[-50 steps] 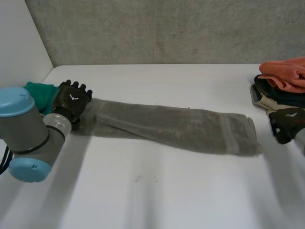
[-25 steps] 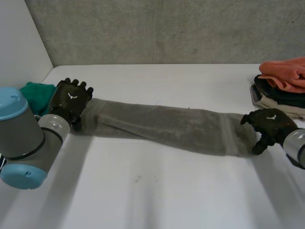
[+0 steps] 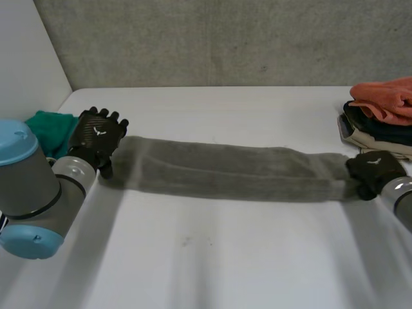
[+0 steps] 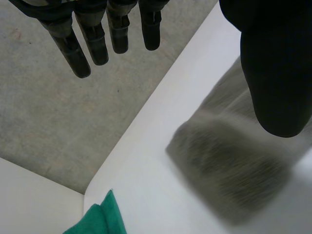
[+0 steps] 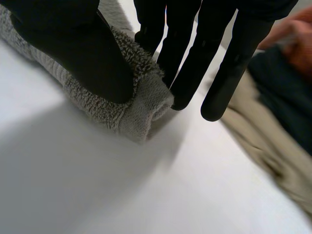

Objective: Fold the laundry.

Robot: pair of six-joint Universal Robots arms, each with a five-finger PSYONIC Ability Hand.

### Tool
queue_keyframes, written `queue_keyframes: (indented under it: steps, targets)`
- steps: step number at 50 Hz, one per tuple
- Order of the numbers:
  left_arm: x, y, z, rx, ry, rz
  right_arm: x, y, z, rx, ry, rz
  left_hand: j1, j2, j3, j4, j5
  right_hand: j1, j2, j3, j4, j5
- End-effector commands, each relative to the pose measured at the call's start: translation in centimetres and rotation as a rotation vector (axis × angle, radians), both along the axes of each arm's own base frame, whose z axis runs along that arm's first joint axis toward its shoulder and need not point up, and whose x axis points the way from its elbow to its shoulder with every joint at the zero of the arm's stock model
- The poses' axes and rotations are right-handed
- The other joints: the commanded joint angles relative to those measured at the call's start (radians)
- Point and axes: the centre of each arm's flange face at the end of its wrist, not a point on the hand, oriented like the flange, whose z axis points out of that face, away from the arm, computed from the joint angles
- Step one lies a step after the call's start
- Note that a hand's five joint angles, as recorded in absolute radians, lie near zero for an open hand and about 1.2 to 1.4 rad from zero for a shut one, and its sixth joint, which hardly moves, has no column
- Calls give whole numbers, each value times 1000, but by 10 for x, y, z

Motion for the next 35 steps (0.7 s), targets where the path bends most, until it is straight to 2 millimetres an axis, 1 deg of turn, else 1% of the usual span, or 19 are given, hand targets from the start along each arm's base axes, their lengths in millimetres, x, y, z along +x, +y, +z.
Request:
queue_keyframes:
  steps: [1,3,6,7,10,11,14,15,18,19,21,22,25,26,29,30,33,34,35]
  targets:
    - [2,4,9,-20,7,2,-59,-22,16,-84,342,-175,-32,-26,-34,-27,-29,307,222,209,200,242]
    - [2,8,12,-25,8,-1,-66,-31,24,-127,430,-197,-35,-29,-37,-30,-32,307,222,209,200,242]
    - [4,12,15,-30,10,-1,-58,-35,31,-176,442,-168,-38,-32,-40,-33,-35,307,222,209,200,242]
    - [4,15,16,-30,10,-1,-42,-35,36,-217,419,-118,-38,-32,-40,-33,-35,307,222,209,200,242]
    - [5,18,20,-38,12,-1,-7,-32,49,-302,360,-21,-38,-32,-40,-33,-35,307,222,209,200,242]
    - [6,19,22,-45,14,-1,18,-26,63,-372,309,44,-38,-32,-40,-33,-35,307,222,209,200,242]
    - [6,20,27,-57,18,-1,55,-11,81,-463,253,150,-41,-35,-42,-36,-38,307,222,209,200,242]
    - [6,20,29,-64,20,-1,81,0,90,-515,220,231,-41,-35,-42,-36,-38,307,222,209,200,242]
    - [6,21,33,-74,23,-1,122,19,93,-575,178,375,-41,-35,-42,-36,-38,307,222,209,200,242]
    - [6,21,35,-82,26,-1,152,34,84,-592,146,492,-41,-35,-42,-36,-38,307,222,209,200,242]
    - [7,21,37,-86,27,1,181,51,72,-601,121,611,-41,-35,-42,-36,-38,307,222,209,200,242]
    - [7,22,37,-88,27,1,208,71,59,-608,99,731,-41,-35,-42,-36,-38,307,222,209,200,242]
    - [5,23,38,-89,29,-4,235,94,41,-607,90,869,-41,-35,-42,-36,-38,307,222,209,200,242]
    - [4,24,38,-88,31,-8,248,106,27,-602,94,943,-41,-35,-42,-36,-38,307,222,209,200,242]
    - [-1,27,38,-85,44,-23,265,121,6,-598,107,1024,-41,-35,-42,-36,-38,307,222,209,200,242]
    - [-3,28,38,-82,51,-30,272,127,-6,-589,113,1057,-41,-35,-42,-36,-38,307,222,209,200,242]
    - [-6,28,37,-78,61,-37,279,132,-21,-576,123,1080,-41,-35,-42,-36,-38,307,222,209,200,242]
    - [-7,28,38,-79,68,-39,280,132,-25,-565,120,1079,-41,-35,-42,-36,-38,9,-76,-90,-98,-57]
    - [-8,28,37,-78,71,-42,280,131,-25,-563,118,1074,-41,-35,-42,-36,-38,-299,-384,-398,-406,-365]
